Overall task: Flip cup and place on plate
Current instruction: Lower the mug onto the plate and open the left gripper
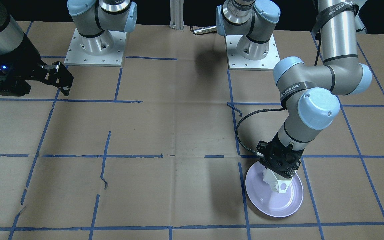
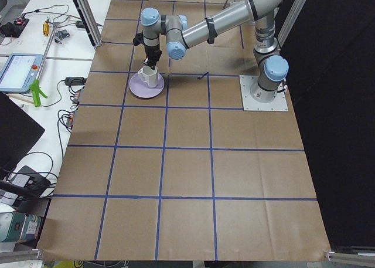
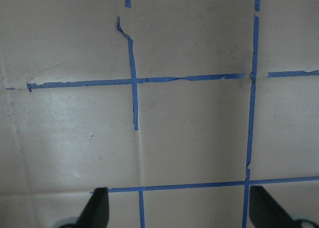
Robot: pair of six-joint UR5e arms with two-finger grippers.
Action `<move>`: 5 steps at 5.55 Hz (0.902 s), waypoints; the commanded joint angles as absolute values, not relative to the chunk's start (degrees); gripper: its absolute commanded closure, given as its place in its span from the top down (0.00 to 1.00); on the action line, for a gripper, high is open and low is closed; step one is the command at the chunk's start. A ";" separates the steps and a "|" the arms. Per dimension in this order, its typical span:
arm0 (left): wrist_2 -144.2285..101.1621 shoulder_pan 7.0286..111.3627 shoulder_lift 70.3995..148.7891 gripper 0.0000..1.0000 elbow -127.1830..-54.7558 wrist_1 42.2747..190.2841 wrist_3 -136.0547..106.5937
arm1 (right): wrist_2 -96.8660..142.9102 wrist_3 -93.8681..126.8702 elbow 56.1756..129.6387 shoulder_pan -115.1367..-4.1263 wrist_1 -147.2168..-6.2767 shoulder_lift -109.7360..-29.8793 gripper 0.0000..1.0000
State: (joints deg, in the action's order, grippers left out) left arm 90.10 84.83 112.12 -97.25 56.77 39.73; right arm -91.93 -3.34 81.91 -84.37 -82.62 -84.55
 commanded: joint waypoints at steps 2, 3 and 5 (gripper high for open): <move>90.26 85.08 113.02 0.65 -97.29 56.25 39.55 | -91.93 -3.34 81.91 -84.38 -82.62 -84.55 1.00; 90.35 85.08 113.46 0.98 -97.29 56.16 39.46 | -91.93 -3.34 81.91 -84.38 -82.62 -84.55 1.00; 90.53 85.08 111.81 0.99 -96.86 57.12 38.59 | -91.93 -3.34 81.91 -84.38 -82.62 -84.55 1.00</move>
State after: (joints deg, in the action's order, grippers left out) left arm 90.48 85.04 112.72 -97.07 56.56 39.22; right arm -91.93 -3.34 81.91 -84.37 -82.62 -84.55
